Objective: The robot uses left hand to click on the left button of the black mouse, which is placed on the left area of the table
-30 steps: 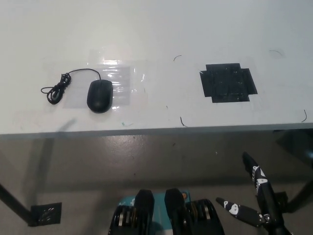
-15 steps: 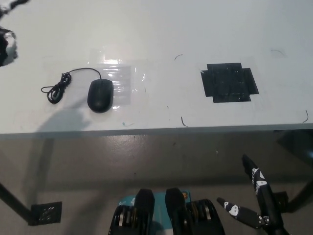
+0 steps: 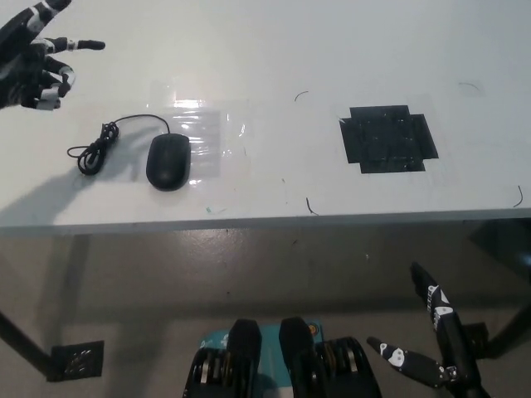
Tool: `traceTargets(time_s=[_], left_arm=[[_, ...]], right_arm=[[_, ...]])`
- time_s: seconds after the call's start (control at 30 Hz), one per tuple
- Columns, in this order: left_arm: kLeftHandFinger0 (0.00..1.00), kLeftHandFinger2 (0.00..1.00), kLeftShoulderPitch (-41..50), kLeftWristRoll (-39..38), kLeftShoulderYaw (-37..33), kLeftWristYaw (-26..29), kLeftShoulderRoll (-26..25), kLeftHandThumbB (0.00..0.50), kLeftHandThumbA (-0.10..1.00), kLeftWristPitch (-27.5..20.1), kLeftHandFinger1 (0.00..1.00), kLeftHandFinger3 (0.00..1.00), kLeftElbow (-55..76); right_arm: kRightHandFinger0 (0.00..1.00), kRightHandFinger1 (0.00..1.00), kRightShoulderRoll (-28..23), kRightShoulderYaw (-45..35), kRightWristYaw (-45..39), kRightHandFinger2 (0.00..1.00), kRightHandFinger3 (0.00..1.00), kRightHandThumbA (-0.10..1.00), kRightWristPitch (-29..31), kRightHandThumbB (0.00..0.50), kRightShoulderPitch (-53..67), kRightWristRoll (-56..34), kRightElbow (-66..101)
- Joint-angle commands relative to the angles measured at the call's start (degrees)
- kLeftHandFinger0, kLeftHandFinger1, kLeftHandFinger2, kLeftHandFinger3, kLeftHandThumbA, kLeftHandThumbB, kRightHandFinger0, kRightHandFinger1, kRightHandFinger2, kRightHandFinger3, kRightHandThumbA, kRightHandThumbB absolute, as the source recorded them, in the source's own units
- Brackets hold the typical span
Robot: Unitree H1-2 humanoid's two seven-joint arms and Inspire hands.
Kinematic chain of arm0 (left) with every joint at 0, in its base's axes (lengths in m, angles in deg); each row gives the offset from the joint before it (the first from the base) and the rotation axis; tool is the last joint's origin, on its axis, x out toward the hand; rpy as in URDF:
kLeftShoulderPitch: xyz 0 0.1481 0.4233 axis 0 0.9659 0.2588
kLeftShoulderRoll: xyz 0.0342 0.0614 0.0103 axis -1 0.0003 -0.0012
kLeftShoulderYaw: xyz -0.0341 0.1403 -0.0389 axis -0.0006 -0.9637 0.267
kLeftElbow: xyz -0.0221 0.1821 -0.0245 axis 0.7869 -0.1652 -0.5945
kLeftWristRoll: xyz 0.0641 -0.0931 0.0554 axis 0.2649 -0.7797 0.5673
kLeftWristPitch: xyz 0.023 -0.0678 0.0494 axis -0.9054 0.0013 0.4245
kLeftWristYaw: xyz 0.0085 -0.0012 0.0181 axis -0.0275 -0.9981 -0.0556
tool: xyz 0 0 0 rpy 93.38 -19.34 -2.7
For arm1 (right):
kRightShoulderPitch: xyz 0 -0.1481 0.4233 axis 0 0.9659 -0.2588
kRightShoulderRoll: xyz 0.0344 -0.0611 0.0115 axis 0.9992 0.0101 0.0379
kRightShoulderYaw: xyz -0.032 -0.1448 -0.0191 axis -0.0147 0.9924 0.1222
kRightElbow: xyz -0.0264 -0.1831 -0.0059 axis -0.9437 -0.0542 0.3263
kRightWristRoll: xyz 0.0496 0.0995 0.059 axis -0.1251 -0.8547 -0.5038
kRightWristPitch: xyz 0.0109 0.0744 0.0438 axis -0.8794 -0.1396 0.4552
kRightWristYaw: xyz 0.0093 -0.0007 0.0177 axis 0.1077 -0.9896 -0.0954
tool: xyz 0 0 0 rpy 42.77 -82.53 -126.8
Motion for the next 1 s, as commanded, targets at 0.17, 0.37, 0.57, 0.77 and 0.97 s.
traceTargets(time_s=[0.17, 0.37, 0.57, 0.77, 0.97], left_arm=[[0.03, 0.54, -17.4, 15.9, -7.3, -15.6, 2.0, 0.445, 1.0, 2.8, 0.17, 1.0, -12.6], [0.06, 0.66, -18.0, 23.2, -10.5, -15.6, 5.7, 0.405, 1.0, 2.8, 0.31, 1.0, -10.6], [0.0, 0.49, -18.2, 27.3, -10.0, -19.8, 11.2, 0.458, 1.0, -0.8, 0.13, 1.0, -16.2], [0.0, 0.34, -18.1, 32.9, -9.7, -20.0, 16.8, 0.499, 1.0, -2.2, 0.0, 1.0, -22.0], [0.0, 0.39, -17.6, 36.3, -8.2, -21.7, 19.9, 0.48, 1.0, -3.0, 0.06, 1.0, -26.2]], right_arm=[[1.0, 1.0, -0.3, -0.7, 0.4, 1.0, 1.0, 0.92, 2.5, 0.107, -2.1, -0.2, 1.6], [1.0, 1.0, -0.7, -0.6, 0.1, 1.0, 1.0, 0.93, 2.1, 0.111, -2.5, 0.0, 1.9], [1.0, 1.0, -0.9, -0.6, -0.4, 1.0, 1.0, 0.92, 1.6, 0.117, -2.8, -0.6, 2.4], [1.0, 1.0, -0.9, -0.6, -0.4, 1.0, 1.0, 0.91, 1.2, 0.124, -3.2, -0.7, 2.6], [1.0, 1.0, -1.4, -0.6, -0.7, 1.0, 1.0, 0.93, 1.5, 0.129, -3.7, -0.8, 2.4]])
